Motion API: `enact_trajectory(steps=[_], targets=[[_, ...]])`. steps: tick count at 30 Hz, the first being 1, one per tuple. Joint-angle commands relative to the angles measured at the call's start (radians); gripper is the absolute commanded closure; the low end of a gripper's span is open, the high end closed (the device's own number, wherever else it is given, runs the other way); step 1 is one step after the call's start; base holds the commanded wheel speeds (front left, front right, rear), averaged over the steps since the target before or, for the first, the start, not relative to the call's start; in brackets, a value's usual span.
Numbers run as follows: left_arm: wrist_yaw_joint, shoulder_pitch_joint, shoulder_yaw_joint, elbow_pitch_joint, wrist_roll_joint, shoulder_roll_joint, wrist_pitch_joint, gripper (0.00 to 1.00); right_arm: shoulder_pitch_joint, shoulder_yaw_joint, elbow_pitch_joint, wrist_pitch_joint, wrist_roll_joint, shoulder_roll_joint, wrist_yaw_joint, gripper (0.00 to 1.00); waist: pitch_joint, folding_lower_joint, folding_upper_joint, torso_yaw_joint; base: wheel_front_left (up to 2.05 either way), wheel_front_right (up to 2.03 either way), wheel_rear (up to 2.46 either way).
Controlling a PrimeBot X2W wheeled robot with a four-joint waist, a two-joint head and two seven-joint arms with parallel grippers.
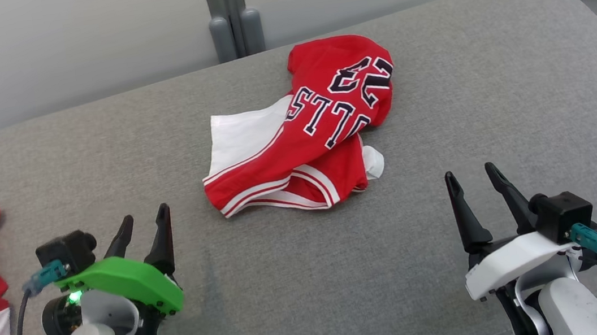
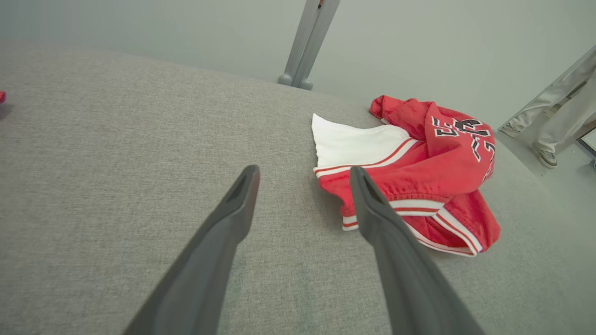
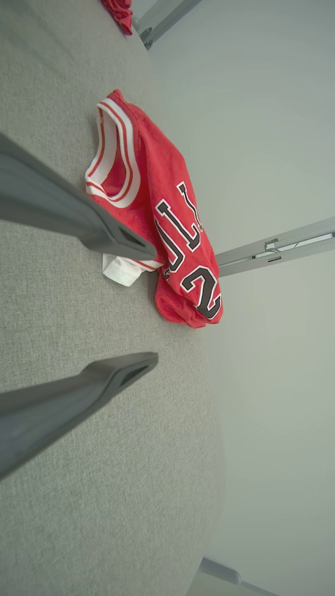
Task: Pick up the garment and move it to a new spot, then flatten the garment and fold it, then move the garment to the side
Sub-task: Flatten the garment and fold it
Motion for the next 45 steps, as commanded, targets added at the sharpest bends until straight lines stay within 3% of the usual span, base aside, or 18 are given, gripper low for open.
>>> enact_trajectory(steps=[1, 7, 13, 21, 22, 23, 24, 31, 36, 45], targets=[[0.0, -0.041, 0.005, 0.029, -0.014, 0.001, 0.04, 0.0, -0.018, 0.009, -0.003, -0.003, 0.005, -0.002, -0.001, 0.0, 0.045, 0.0, 0.0, -0.065, 0.0, 0.0, 0.0], [0.052, -0.179, 0.027, 0.159, -0.099, -0.016, 0.222, 0.0, -0.03, 0.027, -0.004, -0.013, 0.017, -0.003, -0.001, 0.0, 0.093, 0.0, 0.0, -0.148, 0.0, 0.0, 0.0], [0.111, -0.284, 0.038, 0.254, -0.112, -0.002, 0.311, 0.0, -0.042, 0.033, -0.008, -0.022, 0.028, -0.002, -0.001, 0.0, 0.148, 0.0, 0.0, -0.188, 0.0, 0.0, 0.0], [0.117, -0.341, -0.026, 0.354, -0.09, 0.008, 0.454, 0.0, -0.054, 0.036, 0.001, -0.035, 0.044, -0.002, -0.001, 0.0, 0.175, 0.0, 0.0, -0.193, 0.0, 0.0, 0.0], [0.115, -0.34, -0.032, 0.362, -0.088, 0.009, 0.465, 0.17, -0.055, 0.036, 0.002, -0.036, 0.047, -0.002, -0.001, 0.0, 0.174, 0.0, 0.0, -0.191, 0.0, 0.0, 0.0], [0.107, -0.34, -0.038, 0.364, -0.085, 0.009, 0.465, 0.67, -0.056, 0.036, 0.004, -0.036, 0.049, -0.002, -0.001, 0.0, 0.174, 0.0, 0.0, -0.188, 0.0, 0.0, 0.0], [0.1, -0.34, -0.041, 0.364, -0.087, 0.007, 0.461, 1.0, -0.057, 0.032, 0.005, -0.037, 0.047, -0.002, -0.001, 0.0, 0.172, 0.0, 0.0, -0.183, 0.0, 0.0, 0.0], [0.038, -0.364, -0.058, 0.27, -0.056, 0.007, 0.288, 1.0, -0.058, 0.015, 0.011, -0.041, 0.041, -0.002, -0.001, 0.0, 0.149, 0.0, 0.0, -0.133, 0.0, 0.0, 0.0], [0.0, -0.407, -0.107, 0.123, -0.001, -0.004, 0.149, 1.0, -0.052, 0.008, 0.016, -0.042, 0.032, -0.003, -0.001, 0.0, 0.115, 0.0, 0.0, -0.091, 0.0, 0.0, 0.0], [-0.027, -0.526, -0.25, -0.176, 0.023, -0.034, 0.119, 1.0, -0.039, 0.007, 0.025, -0.04, 0.029, -0.003, -0.001, 0.0, 0.069, 0.0, 0.0, -0.072, 0.0, 0.0, 0.0]])
